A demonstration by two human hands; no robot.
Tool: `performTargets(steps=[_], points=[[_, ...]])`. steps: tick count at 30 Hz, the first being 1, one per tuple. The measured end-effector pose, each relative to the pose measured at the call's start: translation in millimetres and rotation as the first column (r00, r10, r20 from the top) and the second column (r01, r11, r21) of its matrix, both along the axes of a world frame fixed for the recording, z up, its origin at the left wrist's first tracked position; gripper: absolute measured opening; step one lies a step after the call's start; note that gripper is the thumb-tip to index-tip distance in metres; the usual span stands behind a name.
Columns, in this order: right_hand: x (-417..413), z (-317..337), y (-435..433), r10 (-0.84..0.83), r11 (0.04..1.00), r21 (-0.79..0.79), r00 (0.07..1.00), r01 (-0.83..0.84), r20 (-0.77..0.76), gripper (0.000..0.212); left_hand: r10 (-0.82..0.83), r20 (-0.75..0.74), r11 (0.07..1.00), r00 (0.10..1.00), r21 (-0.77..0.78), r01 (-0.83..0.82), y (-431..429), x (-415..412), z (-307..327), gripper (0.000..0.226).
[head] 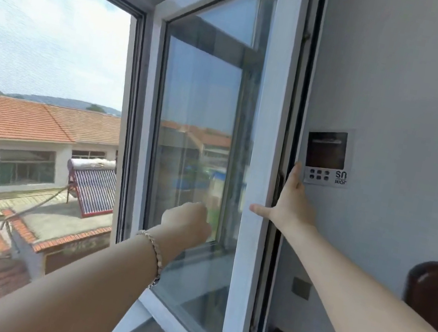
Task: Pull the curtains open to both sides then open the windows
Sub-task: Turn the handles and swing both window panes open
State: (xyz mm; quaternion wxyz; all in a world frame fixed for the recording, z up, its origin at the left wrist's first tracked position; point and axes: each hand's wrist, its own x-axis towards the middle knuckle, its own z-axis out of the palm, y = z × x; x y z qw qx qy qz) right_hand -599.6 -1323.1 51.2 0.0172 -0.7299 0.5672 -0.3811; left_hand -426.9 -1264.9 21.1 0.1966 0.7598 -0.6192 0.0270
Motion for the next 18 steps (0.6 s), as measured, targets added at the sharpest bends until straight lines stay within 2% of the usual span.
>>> performTargets(steps=[7, 9, 13, 16, 18], points=[[-2.6, -1.6, -9.0, 0.028, 1.0, -0.012, 0.999, -0.028, 0.016, 0.128, -0.007, -0.003, 1.0, 1.0, 0.015, 0.007, -19.5, -14.6, -1.0, 0.015], [-1.3, -2.1, -7.2, 0.03, 1.0, -0.003, 0.999, -0.03, 0.017, 0.129, -0.005, 0.007, 1.0, 1.0, 0.018, 0.005, -14.8, -13.2, -2.4, 0.02], [10.1, -3.7, 4.4, -0.01, 1.0, 0.01, 0.994, 0.009, 0.113, 0.129, 0.007, 0.023, 0.997, 1.0, 0.072, -0.009, 6.9, -4.9, -1.0, 0.021], [23.9, -7.6, 20.7, -0.086, 0.982, -0.161, 0.994, 0.096, 0.066, 0.118, 0.001, -0.004, 0.995, 1.0, 0.098, 0.0, 26.6, 7.3, 7.5, 0.017], [33.6, -11.8, 30.0, -0.025, 0.958, -0.283, 0.999, 0.033, 0.031, 0.098, 0.022, 0.008, 0.994, 1.0, 0.103, -0.023, 38.8, 17.8, 14.0, 0.022]])
